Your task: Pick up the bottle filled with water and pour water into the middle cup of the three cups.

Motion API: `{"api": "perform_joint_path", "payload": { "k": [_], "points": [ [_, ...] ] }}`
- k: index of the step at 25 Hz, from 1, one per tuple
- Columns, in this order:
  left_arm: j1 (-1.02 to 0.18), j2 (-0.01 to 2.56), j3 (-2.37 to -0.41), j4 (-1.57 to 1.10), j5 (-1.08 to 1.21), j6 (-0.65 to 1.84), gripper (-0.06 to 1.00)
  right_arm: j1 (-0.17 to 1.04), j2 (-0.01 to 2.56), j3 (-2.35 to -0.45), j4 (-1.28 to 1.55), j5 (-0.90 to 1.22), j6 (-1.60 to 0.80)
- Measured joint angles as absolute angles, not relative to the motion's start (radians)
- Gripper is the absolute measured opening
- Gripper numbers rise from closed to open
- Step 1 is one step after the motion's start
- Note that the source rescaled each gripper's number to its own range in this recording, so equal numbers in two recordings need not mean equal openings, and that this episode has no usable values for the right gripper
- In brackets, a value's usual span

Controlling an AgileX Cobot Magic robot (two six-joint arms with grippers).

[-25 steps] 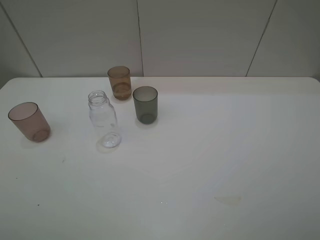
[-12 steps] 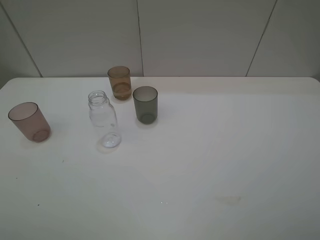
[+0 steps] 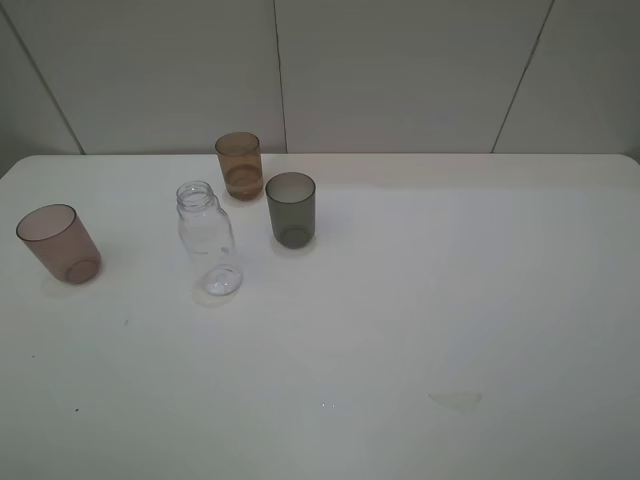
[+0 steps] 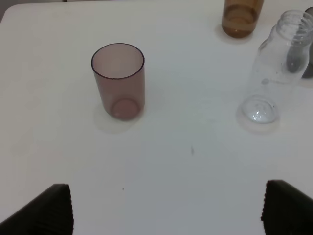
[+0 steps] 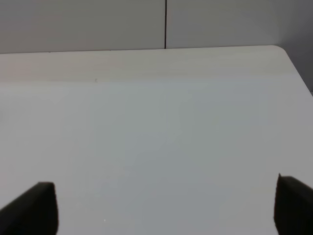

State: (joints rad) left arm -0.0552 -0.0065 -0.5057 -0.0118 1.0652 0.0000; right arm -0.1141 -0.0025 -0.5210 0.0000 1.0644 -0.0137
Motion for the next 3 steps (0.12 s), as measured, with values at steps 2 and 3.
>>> {"api": "perform_joint_path", "payload": {
  "k": [2,3],
  "points": [
    [-0.055,-0.007,-0.506,-0.012,1.065,0.000,0.97,-0.114,-0.002,-0.521,0.000,1.064,-0.014],
    [-0.055,-0.007,-0.506,-0.012,1.065,0.000,0.97,-0.114,-0.002,-0.521,0.000,1.064,-0.014]
  ]
}}
